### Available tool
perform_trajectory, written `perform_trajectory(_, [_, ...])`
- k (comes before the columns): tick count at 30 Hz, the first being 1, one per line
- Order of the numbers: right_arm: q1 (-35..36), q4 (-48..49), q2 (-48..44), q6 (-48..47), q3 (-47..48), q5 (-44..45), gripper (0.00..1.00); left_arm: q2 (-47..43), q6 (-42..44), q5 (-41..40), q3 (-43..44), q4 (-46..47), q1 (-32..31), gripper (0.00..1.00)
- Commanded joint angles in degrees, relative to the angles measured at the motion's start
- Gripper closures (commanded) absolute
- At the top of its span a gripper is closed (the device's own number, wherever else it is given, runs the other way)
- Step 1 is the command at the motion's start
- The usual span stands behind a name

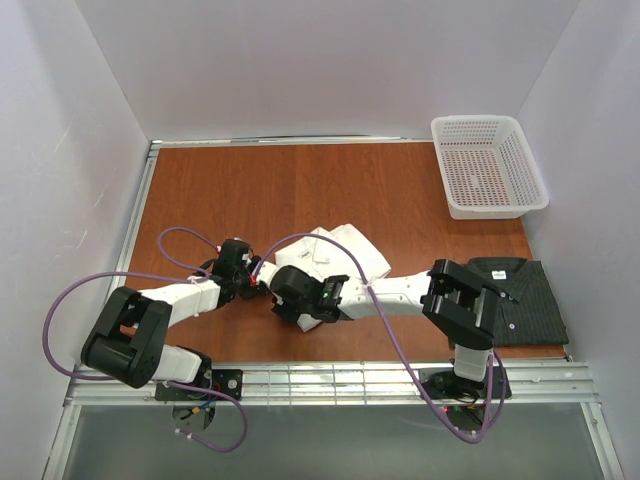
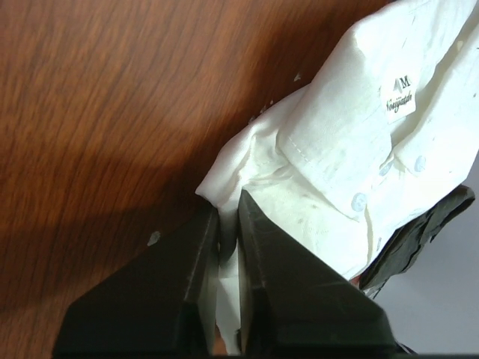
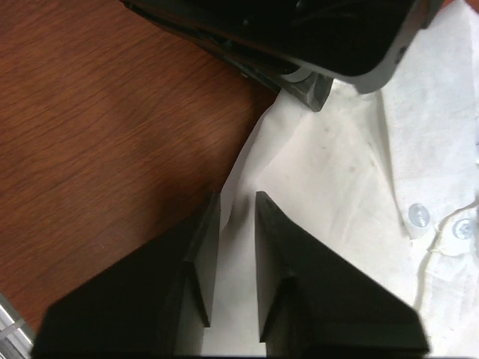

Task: Fold and stack the long sleeve shirts
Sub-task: Fold the shirt

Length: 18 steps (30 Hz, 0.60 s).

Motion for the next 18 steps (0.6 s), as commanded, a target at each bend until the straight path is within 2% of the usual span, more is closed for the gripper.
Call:
perform_trajectory(1, [0.59, 2.33, 0.94, 2.01, 1.54, -2.3, 0.8, -0.15, 1.63, -3.92, -1.06, -3.0, -0.15, 0.92])
perform_trajectory(2, [0.59, 2.33, -0.54, 2.27, 1.37, -2.74, 0.75, -0.15, 2.94, -5.66, -0.8, -3.44, -0.15, 0.92])
perform_trajectory(3, [0.59, 2.25, -1.6, 2.36, 1.1, -2.66, 0.64, -0.15, 3.99, -6.46, 0.25, -4.31, 0.28, 0.92])
perform_trajectory(6, [0.24, 0.41, -6.78, 2.19, 0.22, -0.02, 0.51, -0.85, 7.77, -8.84, 3.49, -6.95, 1.34, 0.9])
perform_trajectory(7, [-0.63, -0.38, -8.02, 2.19, -0.3, 0.33, 0.45, -2.07, 8.74, -9.19, 4.47, -7.74, 1.6, 0.85])
perform_trajectory(9, [-2.48, -3.55, -12.06, 3.59, -1.0, 0.42, 0.4, -3.57, 11.72, -11.2, 7.97, -10.28, 1.78, 0.77])
perform_trajectory(10, [-4.83, -4.6, -13.46, 4.12, -1.44, 0.16, 0.38, -5.14, 12.7, -11.65, 9.3, -11.17, 1.7, 0.64])
perform_trajectory(12, [-7.48, -6.89, -17.86, 5.96, -3.37, -0.46, 0.37, -6.64, 15.15, -13.83, 11.67, -14.32, 1.69, 0.49])
perform_trajectory(13, [-10.45, -7.33, -19.35, 6.4, -4.16, -0.98, 0.37, -7.26, 15.95, -14.03, 13.77, -15.04, 1.69, 0.35])
perform_trajectory(14, [-12.22, -7.86, -22.15, 7.8, -6.17, -2.38, 0.36, -8.66, 16.57, -14.47, 14.58, -17.05, 1.69, 0.28])
perform_trajectory(15, [-15.72, -7.86, -23.57, 8.34, -7.15, -3.43, 0.36, -9.28, 17.18, -14.99, 15.54, -18.28, 1.69, 0.25])
perform_trajectory(18, [-21.1, -7.6, -28.58, 10.53, -12.15, -7.22, 0.38, -12.44, 17.19, -14.04, 17.75, -20.93, 1.17, 0.23])
